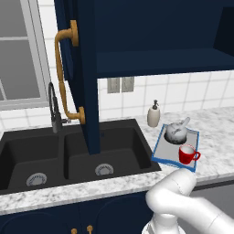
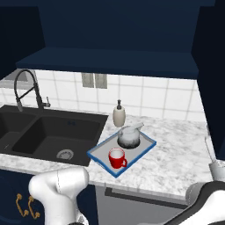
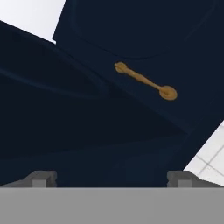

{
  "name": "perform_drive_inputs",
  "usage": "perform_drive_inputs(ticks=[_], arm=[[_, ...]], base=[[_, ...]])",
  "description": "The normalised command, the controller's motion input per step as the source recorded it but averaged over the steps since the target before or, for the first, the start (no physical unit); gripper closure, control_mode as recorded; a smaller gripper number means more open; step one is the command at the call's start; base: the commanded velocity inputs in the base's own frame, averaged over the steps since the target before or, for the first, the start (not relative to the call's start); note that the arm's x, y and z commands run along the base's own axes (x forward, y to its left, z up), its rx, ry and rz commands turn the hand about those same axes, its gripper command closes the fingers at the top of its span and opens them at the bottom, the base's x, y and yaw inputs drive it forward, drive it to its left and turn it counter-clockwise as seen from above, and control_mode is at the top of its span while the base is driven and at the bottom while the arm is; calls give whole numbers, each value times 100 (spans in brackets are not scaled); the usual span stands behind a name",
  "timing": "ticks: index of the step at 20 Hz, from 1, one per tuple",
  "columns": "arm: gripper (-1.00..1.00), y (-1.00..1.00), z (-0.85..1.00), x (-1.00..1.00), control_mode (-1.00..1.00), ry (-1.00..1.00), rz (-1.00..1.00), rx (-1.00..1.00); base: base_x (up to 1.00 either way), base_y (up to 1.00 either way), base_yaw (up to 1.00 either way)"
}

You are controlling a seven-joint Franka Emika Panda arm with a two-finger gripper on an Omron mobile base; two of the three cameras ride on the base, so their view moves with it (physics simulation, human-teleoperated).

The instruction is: Pick the kettle from the counter and place it on the tray. Then pick the mug from the cabinet and place it on the tray. Then close the cabinet doors.

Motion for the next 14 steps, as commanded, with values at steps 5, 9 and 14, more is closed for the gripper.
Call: perform_drive_inputs(ticks=[5,9,14], arm=[[-100,1,43,26,-100,16,0,0],[-100,-2,38,25,-100,3,0,2],[-100,48,98,19,-100,-7,0,1]], base=[[0,0,0],[0,0,0],[0,0,0]])
